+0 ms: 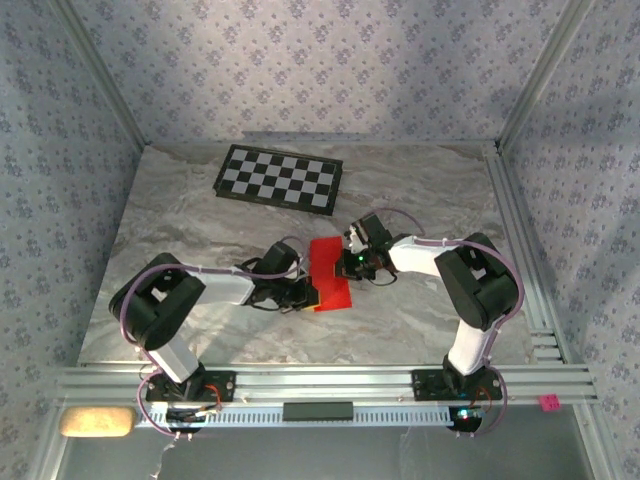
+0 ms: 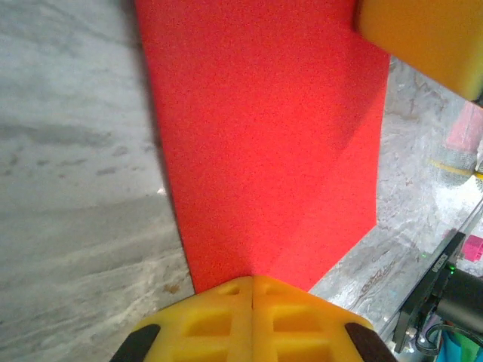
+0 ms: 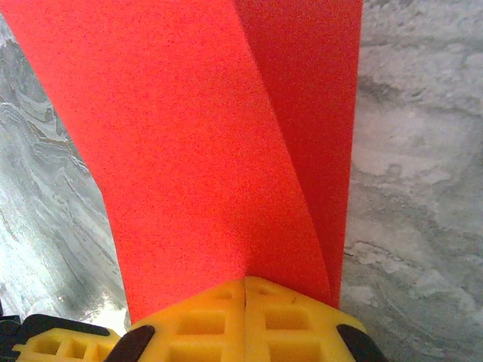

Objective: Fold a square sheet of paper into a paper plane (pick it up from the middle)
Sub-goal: First fold the square sheet of paper in half at the center of the table.

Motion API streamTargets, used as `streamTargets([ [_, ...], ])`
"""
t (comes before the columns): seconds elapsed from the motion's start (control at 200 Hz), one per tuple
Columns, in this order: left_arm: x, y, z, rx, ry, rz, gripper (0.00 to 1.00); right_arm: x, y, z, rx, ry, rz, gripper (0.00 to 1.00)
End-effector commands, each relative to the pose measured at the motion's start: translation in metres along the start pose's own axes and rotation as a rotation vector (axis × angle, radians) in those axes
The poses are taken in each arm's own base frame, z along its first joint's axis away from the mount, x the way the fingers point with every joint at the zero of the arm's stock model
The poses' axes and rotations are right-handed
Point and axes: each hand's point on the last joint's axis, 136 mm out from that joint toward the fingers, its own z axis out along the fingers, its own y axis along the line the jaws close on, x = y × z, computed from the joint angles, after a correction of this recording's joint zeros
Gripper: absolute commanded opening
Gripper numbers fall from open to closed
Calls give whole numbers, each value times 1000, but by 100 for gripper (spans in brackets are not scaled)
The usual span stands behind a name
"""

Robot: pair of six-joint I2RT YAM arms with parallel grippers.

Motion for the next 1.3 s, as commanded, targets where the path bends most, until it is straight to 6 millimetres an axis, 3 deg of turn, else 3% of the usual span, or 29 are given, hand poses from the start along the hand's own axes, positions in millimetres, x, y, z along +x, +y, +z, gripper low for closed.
streamTargets([
  [0.0,20,30,2,-98,52,-24,0,40,-58,8,217,107,85,0],
  [0.165,26,40,-7,-165,68,12,0,40,-59,8,220,107,88,0],
  [0.58,40,30,-15,-117,95,108,4,39,-58,6,221,104,87,0],
  [0.765,44,31,-19,-177,107,152,5,40,-59,5,226,103,87,0],
  [0.855,43,22,-21,-171,103,174,5,40,-58,5,223,104,78,0],
  [1.049,19,-18,-52,-66,-57,209,7,49,-54,3,199,165,-11,0],
  [1.294,-35,-30,-80,66,-183,110,7,61,-48,-5,118,235,-86,0],
])
